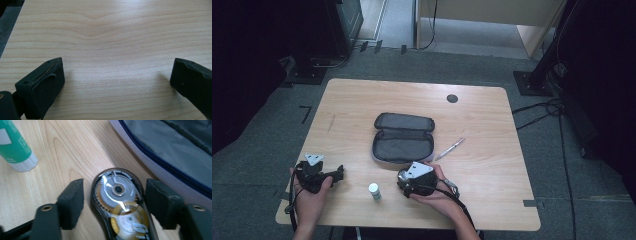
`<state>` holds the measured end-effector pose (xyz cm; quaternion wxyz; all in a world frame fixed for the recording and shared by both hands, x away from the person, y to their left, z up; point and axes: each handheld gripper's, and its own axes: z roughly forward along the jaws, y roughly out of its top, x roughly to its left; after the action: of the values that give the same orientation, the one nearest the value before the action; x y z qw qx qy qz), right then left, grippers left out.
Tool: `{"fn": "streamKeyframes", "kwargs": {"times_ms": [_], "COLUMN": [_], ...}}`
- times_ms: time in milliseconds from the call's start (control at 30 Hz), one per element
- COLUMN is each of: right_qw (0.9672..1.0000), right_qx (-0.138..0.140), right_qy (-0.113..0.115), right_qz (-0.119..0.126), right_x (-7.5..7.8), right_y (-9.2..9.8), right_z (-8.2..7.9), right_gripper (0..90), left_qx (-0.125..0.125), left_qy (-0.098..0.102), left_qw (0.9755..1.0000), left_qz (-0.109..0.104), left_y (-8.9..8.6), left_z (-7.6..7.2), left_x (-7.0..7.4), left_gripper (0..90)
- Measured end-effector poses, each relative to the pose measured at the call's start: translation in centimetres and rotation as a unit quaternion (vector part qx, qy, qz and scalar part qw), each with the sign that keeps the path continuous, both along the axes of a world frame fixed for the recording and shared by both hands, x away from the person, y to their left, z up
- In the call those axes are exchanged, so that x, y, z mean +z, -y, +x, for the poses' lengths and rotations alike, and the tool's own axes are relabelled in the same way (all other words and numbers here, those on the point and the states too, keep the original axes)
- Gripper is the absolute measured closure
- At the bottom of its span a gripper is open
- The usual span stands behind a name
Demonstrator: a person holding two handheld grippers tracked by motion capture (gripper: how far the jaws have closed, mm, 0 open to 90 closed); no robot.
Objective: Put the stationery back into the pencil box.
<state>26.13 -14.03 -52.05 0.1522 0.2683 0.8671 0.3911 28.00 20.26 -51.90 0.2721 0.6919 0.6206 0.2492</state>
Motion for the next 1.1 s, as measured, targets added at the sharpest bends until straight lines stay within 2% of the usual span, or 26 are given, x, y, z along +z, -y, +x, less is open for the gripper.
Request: {"fn": "streamKeyframes", "kwargs": {"times_ms": [100, 233, 267, 367, 633, 667, 900, 1033, 1100], "right_qw": [1.0000, 0.9999, 0.9996, 0.9991, 0.9993, 0.9991, 0.9991, 0.9994, 0.9992], "right_qx": [-0.003, -0.008, -0.011, -0.015, -0.011, -0.009, -0.015, -0.016, -0.018], "right_qy": [-0.004, -0.009, -0.021, -0.032, -0.031, -0.032, -0.030, -0.021, -0.017], "right_qz": [0.004, 0.010, 0.017, 0.021, 0.021, 0.025, 0.024, 0.022, 0.033], "right_x": [-0.01, -0.12, -0.17, -0.18, -0.20, -0.16, -0.13, -0.10, 0.05], "right_y": [0.04, 0.13, 0.26, 0.34, 0.37, 0.36, 0.36, 0.51, 0.93], "right_z": [0.04, 0.16, 0.29, 0.37, 0.34, 0.18, -0.02, -0.20, -0.32], "right_gripper": [38.1, 34.9, 35.5, 35.3, 36.5, 41.5, 42.0, 42.0, 42.0], "left_qx": [0.000, 0.000, 0.000, 0.000, -0.001, -0.001, -0.001, -0.001, -0.001], "left_qy": [0.000, 0.000, 0.000, 0.000, 0.000, 0.000, 0.000, 0.000, 0.000], "left_qw": [1.0000, 1.0000, 1.0000, 1.0000, 1.0000, 1.0000, 1.0000, 1.0000, 1.0000], "left_qz": [0.000, 0.000, 0.000, 0.000, 0.000, 0.000, 0.000, 0.000, 0.000], "left_y": [0.00, 0.00, 0.00, 0.00, 0.01, 0.01, 0.00, 0.00, 0.00], "left_z": [0.00, 0.00, 0.00, -0.01, 0.00, -0.01, 0.00, 0.00, 0.00], "left_x": [0.00, 0.00, 0.00, 0.00, -0.01, -0.01, 0.00, 0.00, 0.00], "left_gripper": [0.0, 0.0, 0.0, 0.0, 0.0, 0.0, 0.0, 0.0, 0.0]}}
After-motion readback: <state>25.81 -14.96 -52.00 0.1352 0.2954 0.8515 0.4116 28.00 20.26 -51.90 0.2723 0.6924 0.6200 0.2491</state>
